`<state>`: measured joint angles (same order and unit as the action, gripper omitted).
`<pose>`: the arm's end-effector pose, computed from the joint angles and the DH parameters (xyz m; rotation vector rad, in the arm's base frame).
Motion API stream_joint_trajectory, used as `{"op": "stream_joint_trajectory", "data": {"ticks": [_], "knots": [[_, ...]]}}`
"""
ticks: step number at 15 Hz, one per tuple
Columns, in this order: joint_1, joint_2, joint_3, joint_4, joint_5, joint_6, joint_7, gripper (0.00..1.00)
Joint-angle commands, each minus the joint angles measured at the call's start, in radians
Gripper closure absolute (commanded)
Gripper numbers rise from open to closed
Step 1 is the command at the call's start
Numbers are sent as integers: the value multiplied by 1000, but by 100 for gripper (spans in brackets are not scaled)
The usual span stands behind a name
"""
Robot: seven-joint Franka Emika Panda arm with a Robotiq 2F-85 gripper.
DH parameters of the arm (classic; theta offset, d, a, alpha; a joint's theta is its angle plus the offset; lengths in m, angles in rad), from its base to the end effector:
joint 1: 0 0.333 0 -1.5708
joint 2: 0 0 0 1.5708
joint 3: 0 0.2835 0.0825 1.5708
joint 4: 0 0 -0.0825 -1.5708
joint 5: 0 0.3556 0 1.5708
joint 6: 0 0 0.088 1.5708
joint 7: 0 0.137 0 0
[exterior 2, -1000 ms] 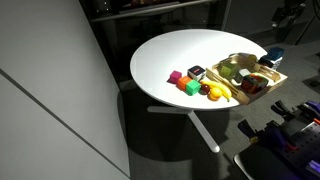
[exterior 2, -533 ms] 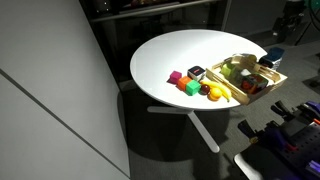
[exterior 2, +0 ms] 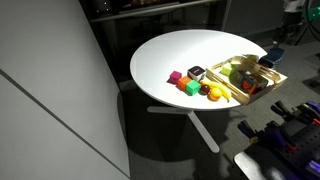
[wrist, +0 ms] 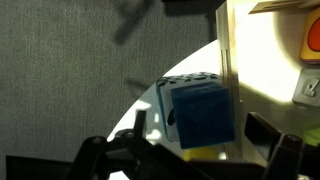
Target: Put the blue block in the box
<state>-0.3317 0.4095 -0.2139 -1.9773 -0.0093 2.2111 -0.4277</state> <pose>0.4748 -0.2896 0.2126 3.1192 -0.1586 -0.2988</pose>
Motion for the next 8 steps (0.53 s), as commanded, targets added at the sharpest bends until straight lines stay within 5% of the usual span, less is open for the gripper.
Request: {"op": "stream_joint_trajectory", "data": {"ticks": [1, 5, 6, 8], "knots": [[-20, 8, 13, -19, -14, 30, -24, 0], [-20, 21, 16, -27, -14, 38, -27, 0], [-20, 24, 16, -26, -16, 40, -25, 25], [-17, 29, 15, -22, -20, 42, -20, 34]]}}
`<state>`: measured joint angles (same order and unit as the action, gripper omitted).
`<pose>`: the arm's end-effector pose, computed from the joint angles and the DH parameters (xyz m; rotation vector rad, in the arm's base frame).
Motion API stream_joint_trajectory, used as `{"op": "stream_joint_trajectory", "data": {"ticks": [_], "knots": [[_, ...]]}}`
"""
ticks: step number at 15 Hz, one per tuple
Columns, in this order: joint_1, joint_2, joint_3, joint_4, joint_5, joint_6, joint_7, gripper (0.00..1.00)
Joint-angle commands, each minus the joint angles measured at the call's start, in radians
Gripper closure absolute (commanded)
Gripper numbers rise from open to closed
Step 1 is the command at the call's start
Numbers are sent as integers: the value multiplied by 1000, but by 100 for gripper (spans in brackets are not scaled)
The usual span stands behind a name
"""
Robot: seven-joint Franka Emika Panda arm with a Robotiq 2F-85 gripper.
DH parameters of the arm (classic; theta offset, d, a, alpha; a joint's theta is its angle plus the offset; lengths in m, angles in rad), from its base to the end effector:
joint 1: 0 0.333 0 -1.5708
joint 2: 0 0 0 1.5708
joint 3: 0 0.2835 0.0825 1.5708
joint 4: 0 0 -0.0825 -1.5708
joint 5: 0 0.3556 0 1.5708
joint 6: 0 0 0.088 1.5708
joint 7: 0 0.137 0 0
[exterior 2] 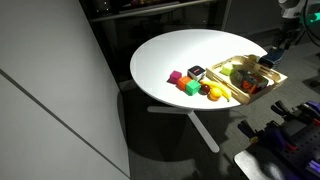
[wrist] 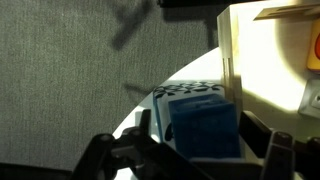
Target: Put the blue block in the box
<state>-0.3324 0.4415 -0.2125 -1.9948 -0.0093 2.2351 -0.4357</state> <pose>0.4685 -0.2869 0.1904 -3.1169 0.1429 0.3375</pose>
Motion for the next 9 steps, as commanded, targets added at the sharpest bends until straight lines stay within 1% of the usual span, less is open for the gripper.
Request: {"op": "stream_joint_trajectory", "data": {"ticks": [1, 3, 4, 6, 9], "knots": [[-16, -1, 14, -3, -21, 17, -11, 42], [-11, -3, 13, -2, -28, 15, -4, 60], [-7, -6, 11, -3, -34, 13, 3, 64], [0, -20, 14, -6, -42, 3, 10, 66], [12, -39, 22, -13, -50, -7, 18, 66]]}}
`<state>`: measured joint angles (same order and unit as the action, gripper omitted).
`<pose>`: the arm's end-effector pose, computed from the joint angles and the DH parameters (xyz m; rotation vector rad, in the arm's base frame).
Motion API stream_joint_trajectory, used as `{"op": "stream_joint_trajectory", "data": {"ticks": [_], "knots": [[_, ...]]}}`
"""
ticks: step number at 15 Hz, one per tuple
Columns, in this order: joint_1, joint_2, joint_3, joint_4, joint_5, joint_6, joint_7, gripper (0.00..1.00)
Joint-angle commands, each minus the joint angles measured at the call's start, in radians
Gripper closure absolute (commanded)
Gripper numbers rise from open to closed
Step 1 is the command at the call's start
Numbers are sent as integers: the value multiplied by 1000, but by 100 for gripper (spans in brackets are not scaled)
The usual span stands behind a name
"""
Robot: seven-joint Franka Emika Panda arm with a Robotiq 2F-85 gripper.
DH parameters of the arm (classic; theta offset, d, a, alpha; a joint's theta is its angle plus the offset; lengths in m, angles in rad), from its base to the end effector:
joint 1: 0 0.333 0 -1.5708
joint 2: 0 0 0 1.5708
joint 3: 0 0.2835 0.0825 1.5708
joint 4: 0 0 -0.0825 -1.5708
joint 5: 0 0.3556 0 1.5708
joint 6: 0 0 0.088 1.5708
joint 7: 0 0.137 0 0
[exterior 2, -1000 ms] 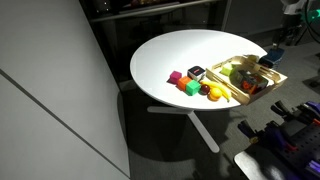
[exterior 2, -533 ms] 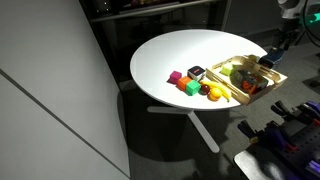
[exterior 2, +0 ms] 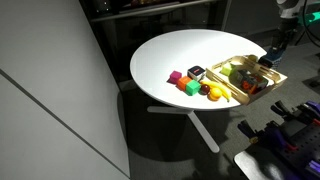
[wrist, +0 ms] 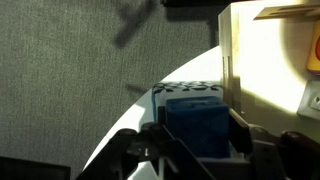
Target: Put the blue block in the box
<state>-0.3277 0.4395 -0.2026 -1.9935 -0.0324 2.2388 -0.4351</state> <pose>0.4732 -0.2815 0.1918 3.1102 -0.0964 -0.3378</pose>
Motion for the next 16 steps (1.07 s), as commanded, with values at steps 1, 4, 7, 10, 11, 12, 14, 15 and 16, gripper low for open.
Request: {"op": "stream_joint_trajectory", "data": {"ticks": [1, 4, 7, 10, 11, 12, 14, 15, 16], "knots": [[11, -44, 16, -17, -25, -14, 17, 66], [20, -63, 33, -27, -13, -17, 9, 66], [32, -85, 50, -44, -8, -18, 2, 66], [46, -117, 64, -79, -9, -20, -5, 66], [50, -132, 67, -96, -11, -18, -10, 16], [56, -146, 70, -110, -13, -16, -11, 16], [65, -177, 74, -139, -11, -19, -13, 2], [71, -193, 74, -151, -12, -24, -7, 0], [78, -209, 73, -161, -14, -31, -1, 0]]}}
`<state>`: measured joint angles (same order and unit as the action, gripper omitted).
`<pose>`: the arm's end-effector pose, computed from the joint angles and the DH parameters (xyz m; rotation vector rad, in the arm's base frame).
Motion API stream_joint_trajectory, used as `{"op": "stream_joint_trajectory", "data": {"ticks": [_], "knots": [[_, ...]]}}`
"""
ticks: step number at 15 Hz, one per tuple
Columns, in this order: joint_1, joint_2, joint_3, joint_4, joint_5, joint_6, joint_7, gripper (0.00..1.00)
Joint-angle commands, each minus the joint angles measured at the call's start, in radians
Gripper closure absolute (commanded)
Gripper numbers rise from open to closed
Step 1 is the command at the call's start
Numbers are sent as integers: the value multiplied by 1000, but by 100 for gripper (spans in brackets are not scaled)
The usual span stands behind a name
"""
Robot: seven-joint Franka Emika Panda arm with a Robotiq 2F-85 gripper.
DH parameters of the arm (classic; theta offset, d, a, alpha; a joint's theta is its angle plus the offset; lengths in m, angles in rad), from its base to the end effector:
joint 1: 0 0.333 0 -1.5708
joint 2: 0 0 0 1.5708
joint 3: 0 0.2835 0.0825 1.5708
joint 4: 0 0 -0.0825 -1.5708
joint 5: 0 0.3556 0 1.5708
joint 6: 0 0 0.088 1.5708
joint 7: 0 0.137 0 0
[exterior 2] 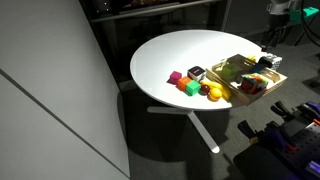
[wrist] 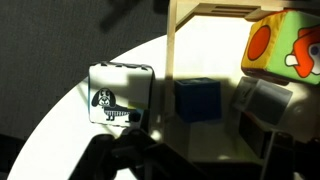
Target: Put the blue block in the box
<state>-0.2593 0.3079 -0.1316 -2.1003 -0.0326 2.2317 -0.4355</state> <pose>0.4859 -0.2035 0.2204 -3.1151 -0.1083 0.2896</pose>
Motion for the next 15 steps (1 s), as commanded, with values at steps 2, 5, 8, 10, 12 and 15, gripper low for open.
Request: {"op": "stream_joint_trajectory", "data": {"ticks": [2, 5, 8, 10, 12, 15], "knots": [[22, -105, -3, -68, -20, -46, 20, 0], [36, -136, -11, -70, -30, -104, 64, 0], [47, -161, -16, -64, -48, -170, 119, 0], [54, -183, -16, -69, -60, -178, 150, 0], [62, -210, -13, -80, -71, -164, 182, 0], [79, -253, -8, -92, -81, -150, 233, 0]]}}
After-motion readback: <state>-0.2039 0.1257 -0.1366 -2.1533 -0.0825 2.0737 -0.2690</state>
